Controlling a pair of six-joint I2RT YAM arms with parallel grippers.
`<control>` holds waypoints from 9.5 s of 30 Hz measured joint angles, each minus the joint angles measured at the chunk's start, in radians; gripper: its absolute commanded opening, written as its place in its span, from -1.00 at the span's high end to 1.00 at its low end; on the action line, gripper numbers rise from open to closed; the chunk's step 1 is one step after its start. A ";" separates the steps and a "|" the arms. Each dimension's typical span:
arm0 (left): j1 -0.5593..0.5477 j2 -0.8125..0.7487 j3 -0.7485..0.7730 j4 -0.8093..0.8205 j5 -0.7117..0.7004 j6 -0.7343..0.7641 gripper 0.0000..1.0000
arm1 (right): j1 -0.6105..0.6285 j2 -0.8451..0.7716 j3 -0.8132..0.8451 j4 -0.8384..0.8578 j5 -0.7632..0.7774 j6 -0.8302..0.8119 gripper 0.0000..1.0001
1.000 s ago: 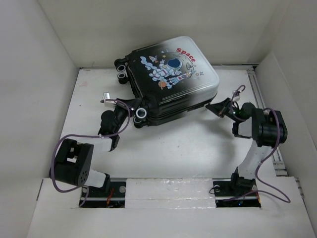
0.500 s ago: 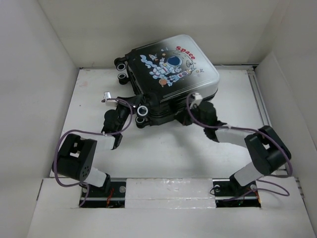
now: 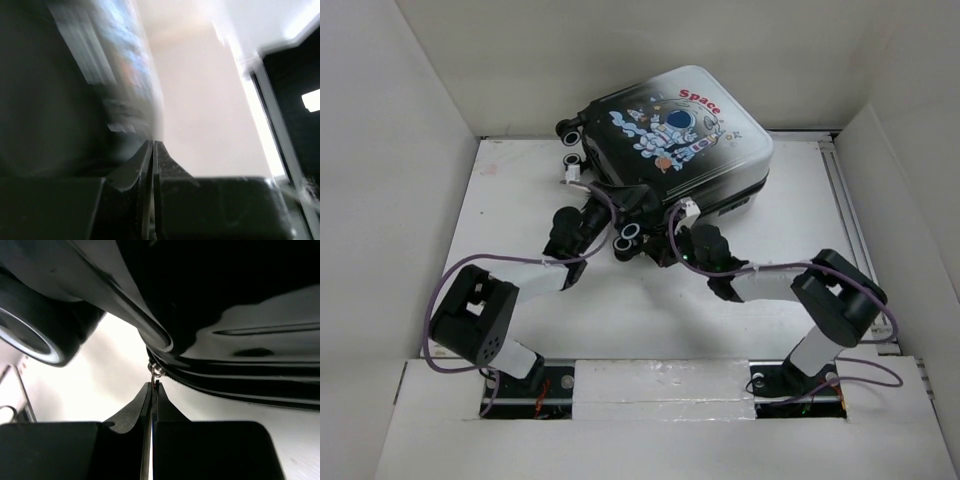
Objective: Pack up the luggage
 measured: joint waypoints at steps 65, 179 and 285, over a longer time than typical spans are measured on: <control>0.502 0.422 0.267 0.095 0.187 -0.171 -0.67 | -0.085 -0.473 -0.338 -0.169 -0.071 0.006 1.00; -0.326 -0.199 -0.209 -0.069 -0.340 0.221 1.00 | -0.002 -0.403 -0.105 -0.500 0.106 -0.152 1.00; -0.724 -0.045 -0.130 -0.389 -0.808 0.673 0.95 | 0.305 -0.732 -0.027 -0.905 0.497 0.073 -0.99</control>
